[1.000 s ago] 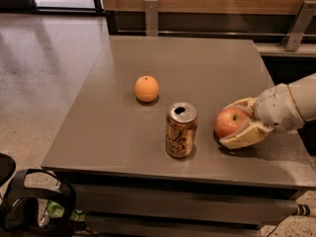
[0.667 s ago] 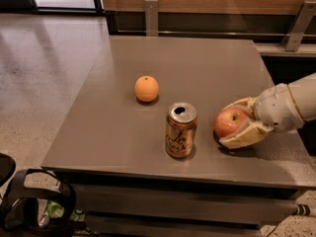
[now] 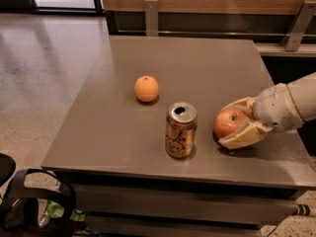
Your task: Move apple near orange can
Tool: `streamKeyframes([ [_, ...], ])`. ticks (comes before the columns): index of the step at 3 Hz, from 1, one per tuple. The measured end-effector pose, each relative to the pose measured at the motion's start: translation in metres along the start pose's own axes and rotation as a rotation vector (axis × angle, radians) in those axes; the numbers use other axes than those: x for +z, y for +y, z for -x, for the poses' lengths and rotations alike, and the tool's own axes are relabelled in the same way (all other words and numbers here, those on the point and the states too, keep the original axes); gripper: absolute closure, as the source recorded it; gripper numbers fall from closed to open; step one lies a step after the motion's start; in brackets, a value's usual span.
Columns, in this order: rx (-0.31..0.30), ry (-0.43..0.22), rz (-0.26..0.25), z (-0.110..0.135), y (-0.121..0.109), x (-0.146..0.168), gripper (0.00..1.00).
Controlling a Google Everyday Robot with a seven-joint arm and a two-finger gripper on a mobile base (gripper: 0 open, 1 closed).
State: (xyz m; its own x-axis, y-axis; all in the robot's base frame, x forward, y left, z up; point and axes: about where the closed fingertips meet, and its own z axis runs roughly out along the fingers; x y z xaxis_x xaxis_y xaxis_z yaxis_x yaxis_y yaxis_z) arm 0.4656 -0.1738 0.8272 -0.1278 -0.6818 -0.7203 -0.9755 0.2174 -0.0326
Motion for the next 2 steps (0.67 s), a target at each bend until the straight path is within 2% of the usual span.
streamKeyframes([
  [1, -0.002, 0.0, 0.003, 0.0011, 0.0005, 0.0013, 0.04],
  [2, -0.003, 0.0, 0.004, 0.0016, 0.0007, 0.0019, 0.0],
])
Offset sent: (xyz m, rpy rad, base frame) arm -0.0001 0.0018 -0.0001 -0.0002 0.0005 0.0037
